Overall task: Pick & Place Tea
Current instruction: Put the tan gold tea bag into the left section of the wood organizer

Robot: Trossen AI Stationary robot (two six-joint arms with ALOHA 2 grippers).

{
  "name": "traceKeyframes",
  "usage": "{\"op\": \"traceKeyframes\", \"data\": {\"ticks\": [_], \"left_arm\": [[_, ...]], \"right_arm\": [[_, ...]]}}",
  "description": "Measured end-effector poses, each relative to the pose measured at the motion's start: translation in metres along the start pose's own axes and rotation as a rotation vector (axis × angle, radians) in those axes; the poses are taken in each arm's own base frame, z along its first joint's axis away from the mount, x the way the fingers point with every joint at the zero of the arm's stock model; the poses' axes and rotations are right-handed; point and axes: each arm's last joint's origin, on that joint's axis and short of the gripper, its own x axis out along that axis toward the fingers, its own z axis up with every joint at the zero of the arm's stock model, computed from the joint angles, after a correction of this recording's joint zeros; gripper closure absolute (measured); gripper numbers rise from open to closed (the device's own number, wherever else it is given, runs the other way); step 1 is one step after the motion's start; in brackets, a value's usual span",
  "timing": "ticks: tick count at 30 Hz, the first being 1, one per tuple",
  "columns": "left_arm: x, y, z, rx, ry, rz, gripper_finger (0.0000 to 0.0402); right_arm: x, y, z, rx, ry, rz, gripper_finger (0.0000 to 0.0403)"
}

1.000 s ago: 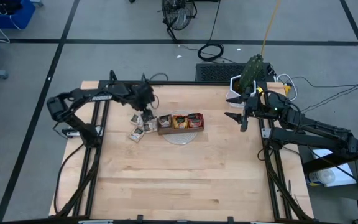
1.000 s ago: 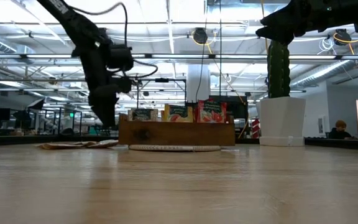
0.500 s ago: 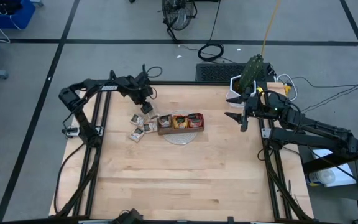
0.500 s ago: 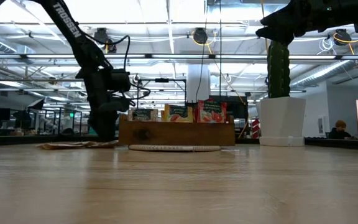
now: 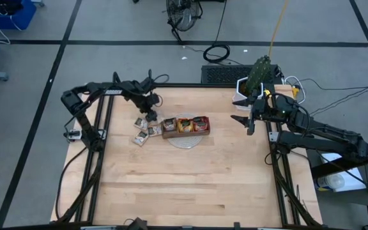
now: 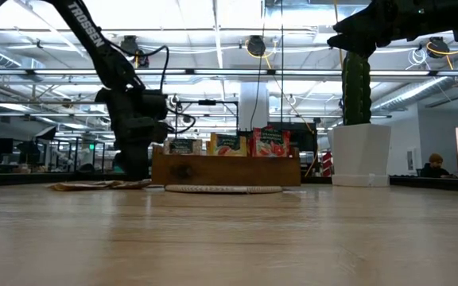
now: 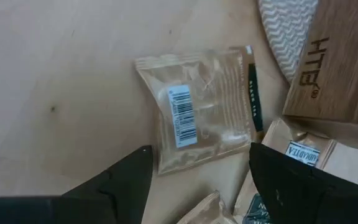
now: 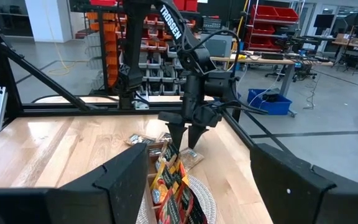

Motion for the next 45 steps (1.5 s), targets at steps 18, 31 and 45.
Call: {"op": "traceKeyframes", "data": {"ticks": [18, 31, 45], "left_arm": [[0.011, -0.019, 0.01, 0.095, -0.043, 0.059, 0.0166], [0.021, -0.024, 0.019, 0.122, -0.079, 0.248, 0.0391], [-0.04, -0.062, 0.002, 0.147, -0.133, 0.547, 0.04]], "right_arm": [[0.0, 0.0, 0.0, 0.006, 0.0, 0.0, 0.0142], [0.0, 0.0, 0.0, 0.005, 0.0, 0.0, 0.0142], [0.0, 0.0, 0.0, 0.004, 0.0, 0.0, 0.0142]]}}
